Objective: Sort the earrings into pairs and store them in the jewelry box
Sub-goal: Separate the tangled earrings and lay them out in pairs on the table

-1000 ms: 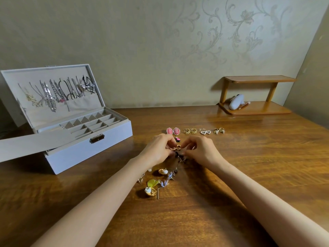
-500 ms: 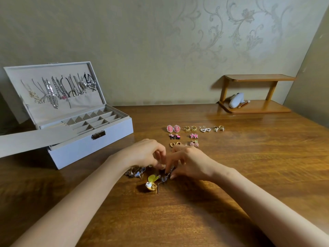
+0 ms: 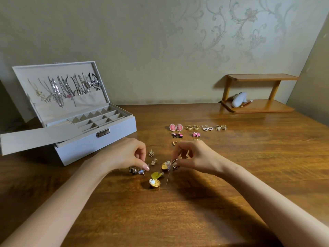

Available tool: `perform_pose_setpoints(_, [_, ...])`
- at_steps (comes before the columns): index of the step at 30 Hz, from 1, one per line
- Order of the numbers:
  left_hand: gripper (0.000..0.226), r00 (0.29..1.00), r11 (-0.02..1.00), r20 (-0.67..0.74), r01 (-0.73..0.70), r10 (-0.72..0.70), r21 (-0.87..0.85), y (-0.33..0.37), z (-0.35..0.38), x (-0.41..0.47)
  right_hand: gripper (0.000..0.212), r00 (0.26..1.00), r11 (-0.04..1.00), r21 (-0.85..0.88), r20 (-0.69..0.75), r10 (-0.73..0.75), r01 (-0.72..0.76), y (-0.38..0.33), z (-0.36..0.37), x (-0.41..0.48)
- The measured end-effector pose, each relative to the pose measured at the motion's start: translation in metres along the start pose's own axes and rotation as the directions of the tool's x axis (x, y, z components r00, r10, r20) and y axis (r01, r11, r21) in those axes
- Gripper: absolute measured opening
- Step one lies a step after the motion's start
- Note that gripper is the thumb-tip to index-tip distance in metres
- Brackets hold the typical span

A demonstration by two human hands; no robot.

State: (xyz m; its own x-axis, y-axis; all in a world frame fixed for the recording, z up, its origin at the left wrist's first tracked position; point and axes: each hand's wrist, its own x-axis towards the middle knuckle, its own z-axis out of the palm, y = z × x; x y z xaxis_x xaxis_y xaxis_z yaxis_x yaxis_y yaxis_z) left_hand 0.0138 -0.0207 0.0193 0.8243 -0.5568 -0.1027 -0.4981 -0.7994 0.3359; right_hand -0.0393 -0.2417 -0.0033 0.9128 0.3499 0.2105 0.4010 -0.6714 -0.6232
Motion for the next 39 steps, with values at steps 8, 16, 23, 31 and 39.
perform_pose_setpoints(8, [0.019, 0.996, 0.994, -0.079, 0.037, -0.029, 0.107, -0.001, 0.013, -0.003, 0.008, 0.999, 0.994, 0.110, -0.042, 0.030, -0.025, -0.003, -0.003, -0.002])
perform_pose_setpoints(16, [0.014, 0.971, 0.993, -0.212, -0.115, 0.108, -0.021, 0.008, 0.000, -0.005, 0.017, 0.995, 0.938, 0.345, -0.069, 0.070, -0.042, 0.005, -0.012, -0.005])
perform_pose_setpoints(23, [0.020, 0.929, 0.932, -0.301, -0.286, 0.214, -0.221, 0.047, 0.009, 0.004, 0.009, 0.986, 0.944, 0.319, -0.114, 0.124, -0.081, 0.010, -0.021, -0.013])
perform_pose_setpoints(31, [0.018, 0.953, 0.935, -0.220, -0.261, 0.210, -0.239, 0.065, 0.020, 0.019, 0.020, 0.985, 0.944, 0.296, -0.046, 0.165, -0.145, 0.009, -0.040, -0.025])
perform_pose_setpoints(39, [0.006, 0.939, 0.916, -0.184, -0.328, 0.290, -0.232, 0.077, 0.028, 0.023, 0.009, 0.986, 0.931, 0.331, -0.014, 0.167, -0.153, 0.016, -0.055, -0.038])
